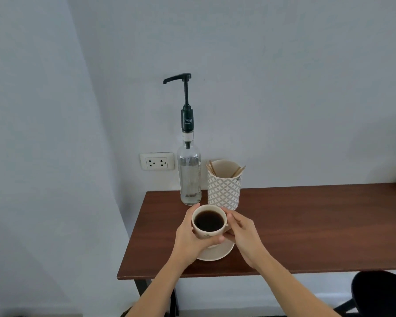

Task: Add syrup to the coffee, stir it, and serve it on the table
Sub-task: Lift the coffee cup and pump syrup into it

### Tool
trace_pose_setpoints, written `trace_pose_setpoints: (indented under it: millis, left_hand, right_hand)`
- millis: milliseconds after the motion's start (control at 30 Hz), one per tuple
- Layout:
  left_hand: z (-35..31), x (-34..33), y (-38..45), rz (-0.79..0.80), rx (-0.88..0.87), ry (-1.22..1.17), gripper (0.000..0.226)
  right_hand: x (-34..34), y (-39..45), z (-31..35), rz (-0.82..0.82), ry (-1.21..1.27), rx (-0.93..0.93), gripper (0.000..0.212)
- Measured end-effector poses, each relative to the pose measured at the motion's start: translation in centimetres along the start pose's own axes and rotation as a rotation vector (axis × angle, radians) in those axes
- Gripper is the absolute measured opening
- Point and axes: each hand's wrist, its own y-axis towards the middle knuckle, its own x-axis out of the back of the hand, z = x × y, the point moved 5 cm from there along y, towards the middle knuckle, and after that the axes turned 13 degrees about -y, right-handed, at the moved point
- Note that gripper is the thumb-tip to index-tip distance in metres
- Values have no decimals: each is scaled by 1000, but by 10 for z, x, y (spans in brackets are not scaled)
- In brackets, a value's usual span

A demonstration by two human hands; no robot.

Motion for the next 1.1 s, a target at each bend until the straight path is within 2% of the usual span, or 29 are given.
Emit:
trace_pose_setpoints:
  millis: [167, 300, 367, 567, 667, 833, 933, 1100]
  left_hand:
    - [-23, 1, -2, -55, -41, -25, 85]
    - [-37, 11, 13, -2, -52, -18, 83]
    - [-89, 24, 29, -175, -149, -26, 81]
    - [-114, 26, 44, -112, -113, -46, 83]
    - [-138, 40, 58, -154, -112, -107, 80]
    - [-174, 67, 87, -209, -124, -139, 87]
    - [-189, 82, 104, -214, -110, -151, 86]
    - [-206, 101, 132, -210, -80, -188, 86]
  right_hand:
    - [6, -6, 21, -5, 34, 38, 30]
    - [3, -1, 44, 1, 0, 54, 32]
    - [8, 18, 106, 125, -26, 208, 33]
    - [12, 27, 127, 110, -65, 224, 32]
    - [8, 42, 157, 138, -112, 292, 31]
    - [-5, 67, 216, 177, -200, 366, 29]
    - [-6, 87, 248, 66, -297, 408, 24]
    - [0, 130, 296, -303, -289, 428, 31]
